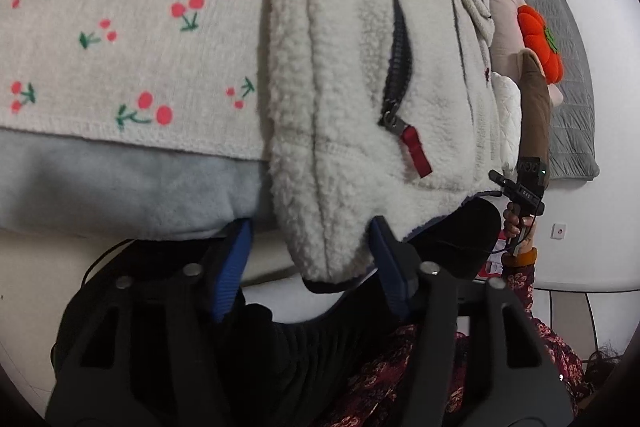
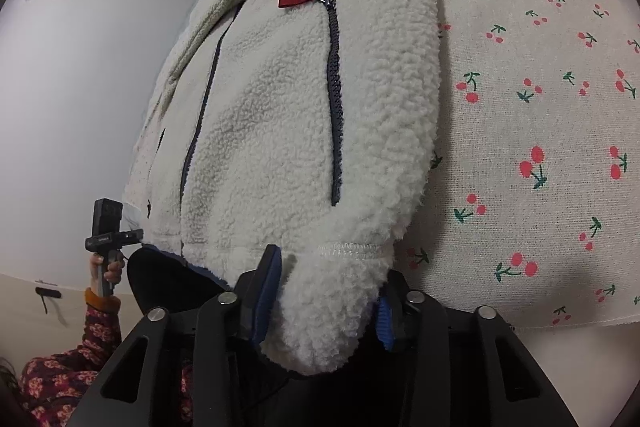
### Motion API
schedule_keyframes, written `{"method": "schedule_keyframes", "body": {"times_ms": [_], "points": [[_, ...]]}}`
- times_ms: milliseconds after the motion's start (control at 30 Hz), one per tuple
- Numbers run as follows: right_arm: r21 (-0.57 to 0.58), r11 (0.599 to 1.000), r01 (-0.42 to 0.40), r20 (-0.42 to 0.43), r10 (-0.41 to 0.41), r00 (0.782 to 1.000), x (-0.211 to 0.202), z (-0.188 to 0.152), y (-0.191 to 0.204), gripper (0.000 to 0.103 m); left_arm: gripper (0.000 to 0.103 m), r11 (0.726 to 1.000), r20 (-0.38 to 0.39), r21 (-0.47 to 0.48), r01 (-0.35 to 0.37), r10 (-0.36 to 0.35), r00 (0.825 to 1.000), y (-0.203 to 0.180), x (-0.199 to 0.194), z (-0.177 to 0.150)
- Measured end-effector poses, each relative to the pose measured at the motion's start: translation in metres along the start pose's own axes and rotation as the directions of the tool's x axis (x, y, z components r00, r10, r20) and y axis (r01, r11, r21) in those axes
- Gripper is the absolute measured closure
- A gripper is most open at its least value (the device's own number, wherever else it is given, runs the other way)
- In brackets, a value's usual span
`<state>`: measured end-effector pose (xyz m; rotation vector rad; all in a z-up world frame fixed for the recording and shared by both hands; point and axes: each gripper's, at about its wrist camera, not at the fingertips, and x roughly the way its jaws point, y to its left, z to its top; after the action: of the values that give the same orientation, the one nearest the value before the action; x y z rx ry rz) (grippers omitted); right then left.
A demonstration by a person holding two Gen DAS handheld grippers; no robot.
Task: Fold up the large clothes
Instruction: 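Grasp the navy jacket hem with the left gripper while the right gripper grasps it, then lift the hem with both grippers and fold it toward the collar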
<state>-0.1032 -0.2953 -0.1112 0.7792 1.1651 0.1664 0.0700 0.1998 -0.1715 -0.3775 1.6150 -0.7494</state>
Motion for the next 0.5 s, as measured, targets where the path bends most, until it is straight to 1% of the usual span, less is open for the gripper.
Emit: {"method": "schedule_keyframes", "body": {"times_ms": [33, 100, 133, 200, 267, 333, 433, 500], "points": [[-0.003, 1.000, -0.001, 0.001, 0.001, 1.000, -0.001, 0.000, 0.000, 0.074, 0.056, 1.000, 0.001, -0.002, -0.002, 0.002, 1.000, 0.000, 0.001, -0.001], [-0.023, 1.000, 0.004, 0.008, -0.004, 1.000, -0.005, 0.000, 0.001, 0.077, 0.072, 1.000, 0.011, -0.003, 0.009, -0.009, 1.000, -0.002, 0.003, -0.002], [-0.032, 0.999, 0.007, 0.013, -0.007, 1.000, -0.006, 0.000, 0.003, 0.080, 0.074, 1.000, 0.021, 0.001, 0.014, -0.014, 1.000, -0.004, 0.002, -0.003], [-0.047, 0.999, 0.013, 0.029, -0.011, 1.000, -0.010, -0.001, 0.006, 0.085, 0.084, 1.000, 0.043, 0.017, 0.003, -0.004, 0.999, -0.008, 0.001, -0.005], [-0.054, 0.999, 0.007, 0.056, -0.004, 0.998, -0.015, -0.003, 0.011, 0.088, 0.088, 1.000, 0.072, 0.029, 0.004, -0.006, 0.997, -0.015, -0.002, -0.007], [-0.066, 0.998, -0.019, 0.104, 0.026, 0.994, -0.024, -0.003, 0.019, 0.090, 0.090, 0.999, 0.110, 0.035, 0.025, -0.028, 0.994, -0.021, -0.009, -0.009], [-0.088, 0.995, -0.051, 0.170, 0.066, 0.983, -0.038, 0.000, 0.032, 0.090, 0.091, 0.995, 0.176, 0.045, 0.084, -0.091, 0.980, -0.030, -0.023, -0.009], [-0.113, 0.991, -0.069, 0.211, 0.092, 0.973, -0.047, 0.002, 0.044, 0.090, 0.091, 0.991, 0.222, 0.063, 0.115, -0.127, 0.967, -0.038, -0.034, -0.007]]}}
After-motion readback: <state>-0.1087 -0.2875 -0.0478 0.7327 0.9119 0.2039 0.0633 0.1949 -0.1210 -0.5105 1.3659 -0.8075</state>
